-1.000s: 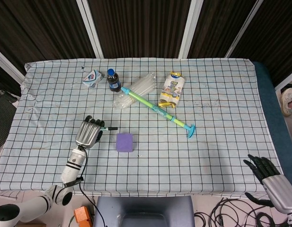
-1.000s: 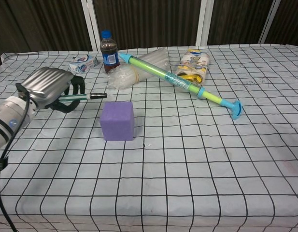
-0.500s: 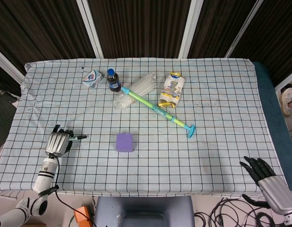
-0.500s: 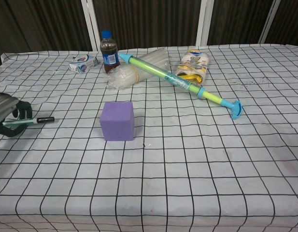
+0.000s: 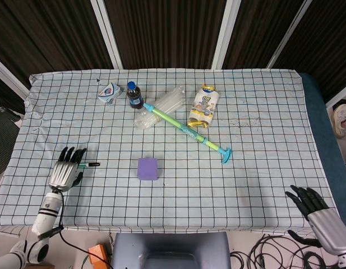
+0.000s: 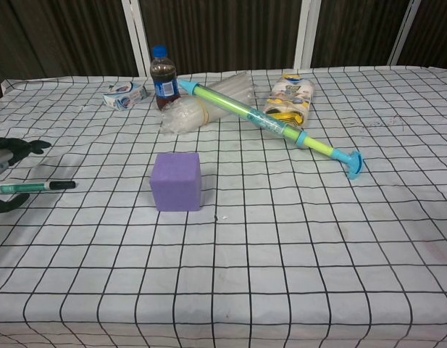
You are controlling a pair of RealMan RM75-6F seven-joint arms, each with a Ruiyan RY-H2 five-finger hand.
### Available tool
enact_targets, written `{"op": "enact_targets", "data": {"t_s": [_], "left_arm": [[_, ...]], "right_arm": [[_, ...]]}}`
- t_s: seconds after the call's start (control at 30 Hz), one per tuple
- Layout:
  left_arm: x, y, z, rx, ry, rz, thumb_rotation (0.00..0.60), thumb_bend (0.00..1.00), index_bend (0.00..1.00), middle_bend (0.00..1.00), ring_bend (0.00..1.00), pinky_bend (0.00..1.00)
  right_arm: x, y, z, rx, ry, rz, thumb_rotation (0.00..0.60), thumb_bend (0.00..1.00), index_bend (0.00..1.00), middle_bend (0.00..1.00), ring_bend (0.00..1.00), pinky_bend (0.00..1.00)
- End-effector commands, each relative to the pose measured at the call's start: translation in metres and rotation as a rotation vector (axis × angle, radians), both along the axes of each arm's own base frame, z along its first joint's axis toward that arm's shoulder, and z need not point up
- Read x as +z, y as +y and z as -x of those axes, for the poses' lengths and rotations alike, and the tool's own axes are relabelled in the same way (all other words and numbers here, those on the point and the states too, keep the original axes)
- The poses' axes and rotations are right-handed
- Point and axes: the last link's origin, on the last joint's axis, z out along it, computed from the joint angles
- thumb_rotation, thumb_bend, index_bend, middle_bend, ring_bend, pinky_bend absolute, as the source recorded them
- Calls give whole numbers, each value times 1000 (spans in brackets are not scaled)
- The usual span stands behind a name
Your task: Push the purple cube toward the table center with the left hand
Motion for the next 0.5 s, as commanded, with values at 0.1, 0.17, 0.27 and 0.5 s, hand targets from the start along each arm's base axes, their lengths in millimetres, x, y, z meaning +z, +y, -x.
{"op": "enact_targets", "data": {"t_s": [0.1,0.17,0.27,0.5], "left_arm": [[51,-58,-14,-77,-112,-61,600,396,3,95,17,29],[66,-95,-23,-113,-224,-29,600,395,0,86,7,23],[74,-124,-26,-143,-278,84,600,395,0,61,0,11],[80,-129,-27,-138,-227,76,600,395,0,41,0,9]], "right_arm": [[1,-1,1,-6,2,10,600,365,0,0,0,11],[1,-2,2,-13,5,19,600,365,0,0,0,11],[0,-5,3,-27,8,28,600,365,0,0,0,11],[-3,-7,2,-30,15,26,600,365,0,0,0,11]]}}
